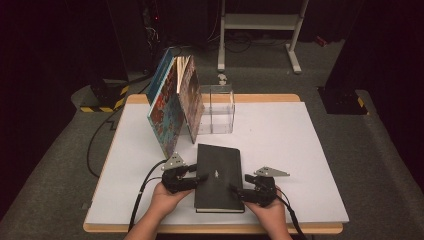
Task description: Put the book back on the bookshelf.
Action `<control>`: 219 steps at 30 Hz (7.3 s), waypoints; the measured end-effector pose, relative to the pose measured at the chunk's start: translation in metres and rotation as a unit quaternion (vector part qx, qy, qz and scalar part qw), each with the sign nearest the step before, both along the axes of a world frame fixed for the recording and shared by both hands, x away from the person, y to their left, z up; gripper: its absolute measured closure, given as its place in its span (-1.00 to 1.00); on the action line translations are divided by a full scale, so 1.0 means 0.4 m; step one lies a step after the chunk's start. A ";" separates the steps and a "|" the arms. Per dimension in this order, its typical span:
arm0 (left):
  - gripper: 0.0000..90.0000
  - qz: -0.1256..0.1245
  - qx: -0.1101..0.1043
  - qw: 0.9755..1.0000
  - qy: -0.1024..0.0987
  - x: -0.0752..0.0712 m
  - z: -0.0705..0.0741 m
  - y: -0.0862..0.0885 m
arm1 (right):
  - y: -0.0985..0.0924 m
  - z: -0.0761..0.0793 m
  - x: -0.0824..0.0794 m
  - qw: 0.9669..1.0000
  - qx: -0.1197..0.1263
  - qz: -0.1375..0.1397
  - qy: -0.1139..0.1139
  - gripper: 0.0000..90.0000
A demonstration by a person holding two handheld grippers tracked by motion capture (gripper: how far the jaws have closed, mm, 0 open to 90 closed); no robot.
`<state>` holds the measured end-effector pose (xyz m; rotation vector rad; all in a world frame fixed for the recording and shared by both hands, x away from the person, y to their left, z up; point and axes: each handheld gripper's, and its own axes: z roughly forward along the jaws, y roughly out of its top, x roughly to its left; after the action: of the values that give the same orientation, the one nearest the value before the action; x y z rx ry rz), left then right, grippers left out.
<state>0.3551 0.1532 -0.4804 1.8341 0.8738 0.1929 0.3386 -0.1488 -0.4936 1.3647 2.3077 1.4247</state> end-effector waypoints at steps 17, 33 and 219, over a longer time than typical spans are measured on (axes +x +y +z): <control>0.17 -0.015 -0.001 0.997 -0.075 -0.024 0.024 -0.009 | 0.000 0.013 0.039 1.000 0.008 0.003 0.017 -0.56; 0.20 -0.019 0.009 0.991 -0.135 -0.059 0.042 -0.017 | 0.018 0.002 0.080 0.996 0.058 0.014 0.066 -1.00; -0.05 0.142 -0.001 0.988 -0.060 -0.062 -0.034 0.196 | 0.176 0.245 0.420 0.975 -0.025 -0.143 -0.170 0.13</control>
<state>0.3305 0.2315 -0.4939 1.6716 1.0454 0.4765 0.5067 -0.0783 -0.3957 1.2615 1.8387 1.3729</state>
